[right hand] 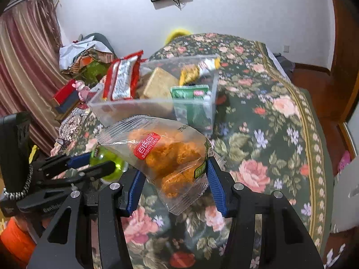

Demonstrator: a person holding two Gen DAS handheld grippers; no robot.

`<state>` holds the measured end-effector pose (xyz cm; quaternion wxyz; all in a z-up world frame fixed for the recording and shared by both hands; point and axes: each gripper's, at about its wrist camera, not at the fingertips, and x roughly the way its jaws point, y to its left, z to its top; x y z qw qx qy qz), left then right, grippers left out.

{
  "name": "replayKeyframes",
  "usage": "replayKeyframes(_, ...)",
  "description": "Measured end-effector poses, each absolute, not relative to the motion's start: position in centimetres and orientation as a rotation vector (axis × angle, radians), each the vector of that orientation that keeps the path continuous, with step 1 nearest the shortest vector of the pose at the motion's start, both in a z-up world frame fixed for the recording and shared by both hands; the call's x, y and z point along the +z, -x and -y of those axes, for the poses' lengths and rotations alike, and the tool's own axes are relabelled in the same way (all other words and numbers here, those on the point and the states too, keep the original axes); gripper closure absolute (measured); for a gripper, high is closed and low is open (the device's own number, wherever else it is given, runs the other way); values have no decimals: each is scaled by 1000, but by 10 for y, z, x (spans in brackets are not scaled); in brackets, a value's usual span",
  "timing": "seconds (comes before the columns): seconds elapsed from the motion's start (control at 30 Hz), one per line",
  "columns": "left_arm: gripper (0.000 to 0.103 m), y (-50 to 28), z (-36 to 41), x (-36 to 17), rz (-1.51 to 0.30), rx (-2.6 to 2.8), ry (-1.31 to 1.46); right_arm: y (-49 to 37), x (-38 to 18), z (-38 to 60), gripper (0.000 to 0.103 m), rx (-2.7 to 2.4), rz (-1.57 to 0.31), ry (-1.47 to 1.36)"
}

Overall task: Organize snacks
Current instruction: 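Lower orange bag into box with right tool while left tool places green bottle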

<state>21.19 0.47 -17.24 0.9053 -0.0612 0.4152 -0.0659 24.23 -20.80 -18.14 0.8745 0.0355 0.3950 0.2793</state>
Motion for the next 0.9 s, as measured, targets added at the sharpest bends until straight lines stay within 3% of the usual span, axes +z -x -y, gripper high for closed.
replayKeyframes(0.47,57,-254,-69,-117,-727,-29,188,-268,-149,182,53,616,-725,-85)
replayKeyframes(0.9,57,-305,-89,-135,-735,9,217,-321,-151,162,53,569,-732,-54)
